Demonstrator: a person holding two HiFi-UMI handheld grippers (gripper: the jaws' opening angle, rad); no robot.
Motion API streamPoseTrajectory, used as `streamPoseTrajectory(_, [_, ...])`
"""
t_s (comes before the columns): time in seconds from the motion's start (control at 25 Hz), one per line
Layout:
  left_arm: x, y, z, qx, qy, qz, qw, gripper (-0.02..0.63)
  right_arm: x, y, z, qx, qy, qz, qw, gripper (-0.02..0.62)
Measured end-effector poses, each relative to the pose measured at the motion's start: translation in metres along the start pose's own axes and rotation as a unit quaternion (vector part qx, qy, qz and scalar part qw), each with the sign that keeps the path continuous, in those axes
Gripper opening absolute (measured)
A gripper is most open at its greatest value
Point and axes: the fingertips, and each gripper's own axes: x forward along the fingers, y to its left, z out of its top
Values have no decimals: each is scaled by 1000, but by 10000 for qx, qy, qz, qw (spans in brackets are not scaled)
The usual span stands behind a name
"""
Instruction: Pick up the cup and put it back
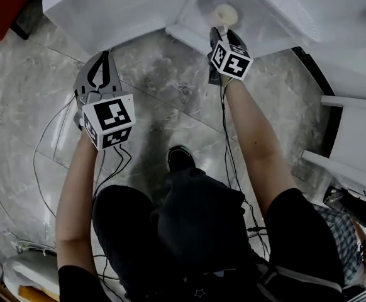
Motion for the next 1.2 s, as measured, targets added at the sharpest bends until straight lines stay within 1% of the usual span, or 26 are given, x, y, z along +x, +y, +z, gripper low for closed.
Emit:
streamPoseTrajectory(0.12, [2,9,-2,-52,-56,62,10000,11,11,-6,-5,55,47,-224,9997,192])
streamPoseTrajectory(0.2, [1,14,-5,-65,-53,105,9999,11,16,-7,-7,-40,103,-332,9994,165])
streamPoseTrajectory(0.28, [-2,18,-10,-97,-8,129,9999,11,18,-11,-7,-158,114,-450,9988,125])
streamPoseTrajectory(0.32, [-3,18,-12,-130,21,118,9998,11,18,-14,-6,-189,121,-494,9985,83])
streamPoseTrajectory(0.36, [-5,19,-15,-166,46,95,9998,11,18,-17,-5,-193,150,-506,9984,59])
streamPoseTrajectory(0.4, [-6,19,-17,-191,63,71,9998,11,18,-17,-5,-169,192,-485,9985,57])
streamPoseTrajectory(0.48, [-10,22,-19,-205,73,53,9997,11,14,-16,-3,-137,238,-406,9988,51])
streamPoseTrajectory(0.56, [-14,24,-18,-215,58,50,9997,11,6,-11,2,-300,225,-304,9988,48])
streamPoseTrajectory(0.64, [-19,27,-10,-185,-4,31,9998,11,-6,-6,5,-448,252,-212,9985,46])
streamPoseTrajectory(0.72, [-25,31,1,-148,-99,18,9998,11,-21,-1,9,-449,241,-101,9987,44])
streamPoseTrajectory(0.88, [-42,42,25,-174,-393,33,9991,11,-59,17,28,-439,-27,208,9988,43])
streamPoseTrajectory(0.96, [-55,50,36,-256,-525,92,9982,11,-80,31,39,-585,-165,442,9972,43])
streamPoseTrajectory(1.04, [-69,63,48,-332,-608,201,9974,11,-101,47,49,-741,-279,656,9947,43])
streamPoseTrajectory(1.2, [-99,100,86,-398,-724,465,9955,11,-137,82,87,-739,-564,900,9916,43])
